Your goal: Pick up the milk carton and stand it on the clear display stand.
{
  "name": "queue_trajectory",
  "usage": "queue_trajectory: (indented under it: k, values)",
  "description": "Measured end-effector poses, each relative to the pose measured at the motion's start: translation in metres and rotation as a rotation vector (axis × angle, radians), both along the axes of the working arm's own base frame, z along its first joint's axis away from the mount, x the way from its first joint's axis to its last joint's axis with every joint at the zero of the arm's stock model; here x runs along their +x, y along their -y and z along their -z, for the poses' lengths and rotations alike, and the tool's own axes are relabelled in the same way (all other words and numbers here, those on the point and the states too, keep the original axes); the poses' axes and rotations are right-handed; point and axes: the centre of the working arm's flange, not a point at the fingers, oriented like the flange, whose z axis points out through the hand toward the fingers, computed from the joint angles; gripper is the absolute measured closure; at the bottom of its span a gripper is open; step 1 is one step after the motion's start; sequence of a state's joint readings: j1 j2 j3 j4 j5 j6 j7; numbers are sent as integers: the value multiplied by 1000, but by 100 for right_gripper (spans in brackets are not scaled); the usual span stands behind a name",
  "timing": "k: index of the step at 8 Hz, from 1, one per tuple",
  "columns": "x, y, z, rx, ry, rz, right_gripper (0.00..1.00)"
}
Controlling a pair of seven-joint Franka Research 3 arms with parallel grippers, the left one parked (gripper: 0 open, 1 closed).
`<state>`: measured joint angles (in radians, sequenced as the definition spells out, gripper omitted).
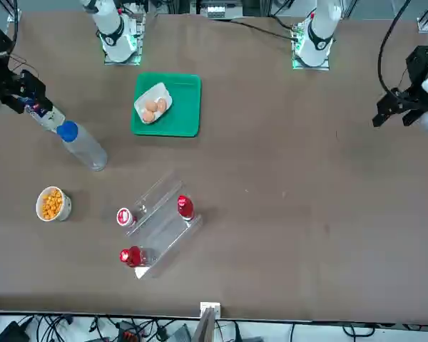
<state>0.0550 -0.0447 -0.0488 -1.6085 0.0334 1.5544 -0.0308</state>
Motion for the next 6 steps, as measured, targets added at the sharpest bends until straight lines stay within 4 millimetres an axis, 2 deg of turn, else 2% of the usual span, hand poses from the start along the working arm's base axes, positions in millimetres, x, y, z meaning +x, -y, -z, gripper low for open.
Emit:
queue_trajectory:
  k: [4,6]
  values:
    - [0,1,-6,-7,9,0,0]
    - [0,11,8,-60,-45,-25,0]
